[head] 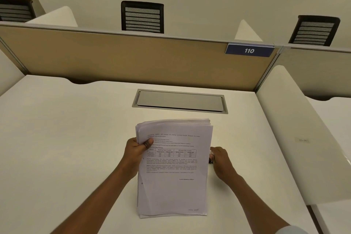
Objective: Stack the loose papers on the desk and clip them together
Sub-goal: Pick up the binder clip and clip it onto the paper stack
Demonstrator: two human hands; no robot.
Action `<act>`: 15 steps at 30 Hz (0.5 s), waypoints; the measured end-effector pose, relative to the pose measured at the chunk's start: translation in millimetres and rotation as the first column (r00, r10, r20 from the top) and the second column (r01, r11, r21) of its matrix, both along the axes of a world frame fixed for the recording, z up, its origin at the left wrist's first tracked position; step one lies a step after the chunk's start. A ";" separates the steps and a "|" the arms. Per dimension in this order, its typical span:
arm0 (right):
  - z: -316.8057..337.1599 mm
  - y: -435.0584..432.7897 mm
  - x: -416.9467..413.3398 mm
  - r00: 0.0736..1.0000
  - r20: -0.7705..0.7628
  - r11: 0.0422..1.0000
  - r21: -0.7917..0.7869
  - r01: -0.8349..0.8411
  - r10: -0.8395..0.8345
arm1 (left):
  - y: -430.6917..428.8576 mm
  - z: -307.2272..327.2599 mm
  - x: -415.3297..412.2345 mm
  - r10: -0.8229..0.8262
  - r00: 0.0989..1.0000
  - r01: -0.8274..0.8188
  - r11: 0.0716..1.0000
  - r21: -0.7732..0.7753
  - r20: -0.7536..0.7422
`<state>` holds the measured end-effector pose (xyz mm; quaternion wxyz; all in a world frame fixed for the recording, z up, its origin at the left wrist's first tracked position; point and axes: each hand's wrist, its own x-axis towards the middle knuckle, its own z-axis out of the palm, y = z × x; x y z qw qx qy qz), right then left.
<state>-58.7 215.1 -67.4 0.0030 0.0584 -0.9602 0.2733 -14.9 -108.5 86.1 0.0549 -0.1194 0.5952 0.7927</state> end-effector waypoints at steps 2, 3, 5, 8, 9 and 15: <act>0.1 0.8 1.3 0.999 0.050 0.999 0.040 0.018 -0.020 | -0.7 0.4 0.1 0.001 1.000 -0.001 1.000 -0.001 0.003; 6.8 -1.3 3.6 0.997 0.069 0.995 0.091 0.033 -0.039 | -1.0 0.8 0.2 0.000 1.000 0.000 1.000 -0.003 0.005; 16.0 -7.2 6.7 0.997 0.038 0.976 0.211 0.059 -0.069 | -0.8 1.5 0.6 -0.005 1.000 0.005 1.000 -0.003 0.001; 33.7 -15.3 8.7 0.994 -0.025 0.974 0.199 0.109 -0.106 | -0.5 3.0 1.4 -0.011 1.000 0.011 1.000 -0.015 -0.005; 48.2 -20.5 12.1 0.992 -0.016 0.991 0.044 0.129 -0.129 | -0.5 3.8 1.6 -0.011 1.000 0.011 1.000 -0.021 -0.006; 149.2 -61.7 34.0 0.962 0.234 0.442 -0.884 0.151 0.139 | -0.5 12.1 1.5 -0.021 0.999 0.020 0.999 -0.028 -0.033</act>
